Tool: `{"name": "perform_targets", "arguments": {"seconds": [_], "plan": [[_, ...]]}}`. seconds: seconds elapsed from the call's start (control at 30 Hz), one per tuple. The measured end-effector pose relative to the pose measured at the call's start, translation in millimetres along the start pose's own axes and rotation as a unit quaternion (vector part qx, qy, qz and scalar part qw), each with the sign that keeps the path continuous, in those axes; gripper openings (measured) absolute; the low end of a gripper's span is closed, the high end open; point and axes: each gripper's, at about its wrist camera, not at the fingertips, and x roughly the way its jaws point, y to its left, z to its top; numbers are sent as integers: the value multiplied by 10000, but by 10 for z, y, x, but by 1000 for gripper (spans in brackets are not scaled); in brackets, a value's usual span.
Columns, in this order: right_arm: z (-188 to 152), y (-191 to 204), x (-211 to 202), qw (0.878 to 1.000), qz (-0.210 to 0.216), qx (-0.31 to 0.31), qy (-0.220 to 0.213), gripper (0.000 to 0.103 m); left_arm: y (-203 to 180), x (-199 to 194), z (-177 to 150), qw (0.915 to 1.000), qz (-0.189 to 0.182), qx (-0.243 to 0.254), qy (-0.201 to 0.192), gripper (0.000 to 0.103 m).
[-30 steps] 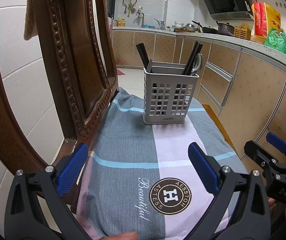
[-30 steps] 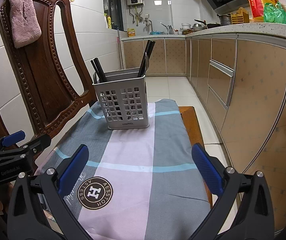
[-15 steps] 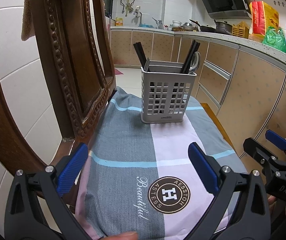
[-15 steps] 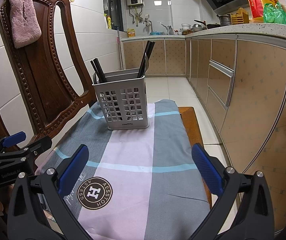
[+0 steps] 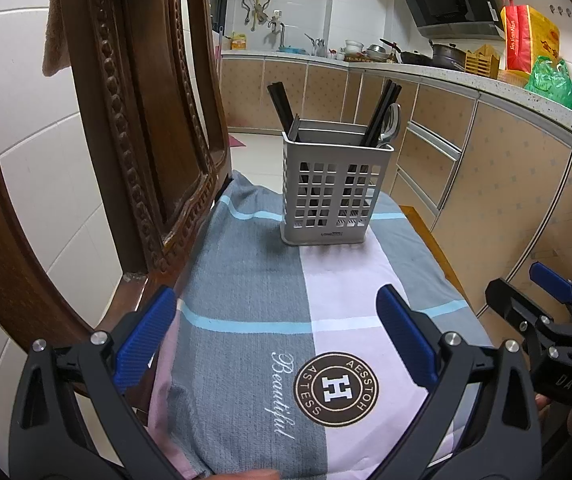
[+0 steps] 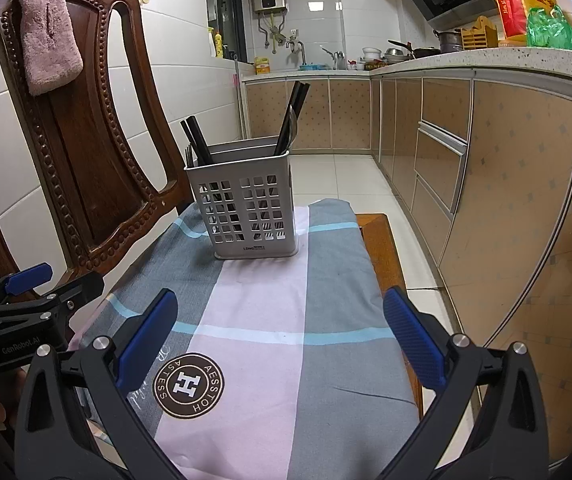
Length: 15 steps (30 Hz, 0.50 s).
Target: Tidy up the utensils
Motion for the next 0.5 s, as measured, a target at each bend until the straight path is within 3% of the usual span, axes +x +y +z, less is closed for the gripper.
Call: {"name": "perform_targets", "arguments": {"seconds": [0.5], "plan": [[-22,-5,16,10000,-2,-22,25,100,18,27,7,10000,9,1,54,99]]}}
